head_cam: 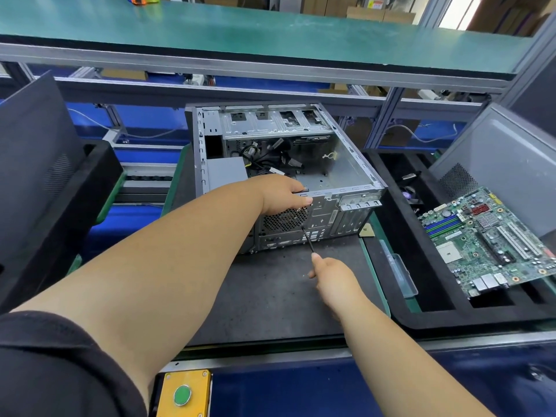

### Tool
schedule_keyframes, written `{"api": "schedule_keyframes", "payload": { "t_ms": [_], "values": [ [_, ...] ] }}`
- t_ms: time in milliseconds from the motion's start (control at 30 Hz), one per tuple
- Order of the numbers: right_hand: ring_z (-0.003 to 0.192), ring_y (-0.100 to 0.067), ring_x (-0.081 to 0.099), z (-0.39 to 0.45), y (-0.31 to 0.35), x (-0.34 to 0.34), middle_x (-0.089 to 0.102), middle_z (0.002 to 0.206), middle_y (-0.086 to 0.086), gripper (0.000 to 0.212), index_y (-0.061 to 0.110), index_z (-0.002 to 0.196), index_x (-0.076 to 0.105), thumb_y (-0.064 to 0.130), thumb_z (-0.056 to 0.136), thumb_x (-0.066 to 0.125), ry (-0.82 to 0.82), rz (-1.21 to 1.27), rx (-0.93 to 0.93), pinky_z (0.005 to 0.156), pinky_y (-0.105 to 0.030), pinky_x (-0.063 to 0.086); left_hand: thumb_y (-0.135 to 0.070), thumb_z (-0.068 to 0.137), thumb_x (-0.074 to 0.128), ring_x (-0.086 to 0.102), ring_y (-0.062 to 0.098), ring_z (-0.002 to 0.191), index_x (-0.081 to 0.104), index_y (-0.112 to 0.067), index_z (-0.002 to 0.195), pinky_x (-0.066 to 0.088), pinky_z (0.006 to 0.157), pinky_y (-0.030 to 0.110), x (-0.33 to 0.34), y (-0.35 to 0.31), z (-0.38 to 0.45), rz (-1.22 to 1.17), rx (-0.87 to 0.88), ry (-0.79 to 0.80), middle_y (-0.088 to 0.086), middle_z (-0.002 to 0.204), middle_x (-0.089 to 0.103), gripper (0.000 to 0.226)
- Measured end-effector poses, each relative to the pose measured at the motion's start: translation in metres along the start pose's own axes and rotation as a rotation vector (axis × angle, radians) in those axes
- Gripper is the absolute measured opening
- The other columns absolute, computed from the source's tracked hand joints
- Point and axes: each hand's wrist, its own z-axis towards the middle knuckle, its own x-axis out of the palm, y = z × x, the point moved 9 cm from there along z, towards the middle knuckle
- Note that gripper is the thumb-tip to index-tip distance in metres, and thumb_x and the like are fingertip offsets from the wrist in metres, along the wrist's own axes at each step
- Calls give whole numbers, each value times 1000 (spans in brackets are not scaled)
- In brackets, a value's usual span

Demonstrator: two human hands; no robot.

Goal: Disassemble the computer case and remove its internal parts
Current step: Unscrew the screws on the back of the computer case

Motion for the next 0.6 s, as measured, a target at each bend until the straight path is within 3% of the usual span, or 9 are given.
{"api": "schedule_keyframes", "payload": {
  "t_ms": [67,167,267,367,500,600],
  "values": [
    [79,-27,51,-1,10,-9,54,76,-1,39,12,90,51,43,105,31,-127,-334,-102,61,-32,33,-53,98,41,51,18,100,56,-25,130,40,87,31,1,0,0,-5,0,5,0,118,60,45],
    [78,-24,59,-10,24,-14,63,94,0,35,16,106,50,45,105,30,-344,-788,-188,45,-27,22,-52,98,42,56,21,103,58,-23,126,44,92,34,1,0,0,-14,-1,8,2,114,62,44],
    [81,-23,62,-11,26,-13,63,97,1,35,16,108,50,45,105,30,-379,-850,-244,47,-27,25,-52,98,42,56,22,101,60,-22,122,44,91,34,0,0,1,-17,4,4,3,110,62,42],
    [70,-22,54,-1,12,-13,57,78,3,35,14,92,53,42,103,36,-166,-419,-182,56,-31,34,-52,98,43,55,21,97,60,-23,120,42,86,32,0,2,2,-25,7,0,1,105,61,41],
    [38,-10,38,-4,-13,22,50,57,-4,41,3,78,64,32,101,48,288,733,211,40,-21,32,-53,97,43,55,21,97,60,-24,120,42,86,32,2,3,4,-38,12,-5,0,105,61,41],
    [34,-8,35,-13,-11,37,50,62,-5,43,2,79,59,37,100,47,495,1069,324,33,-18,30,-53,98,43,54,20,96,60,-23,121,40,83,31,1,2,4,-30,19,-8,-1,103,59,41]
  ]
}}
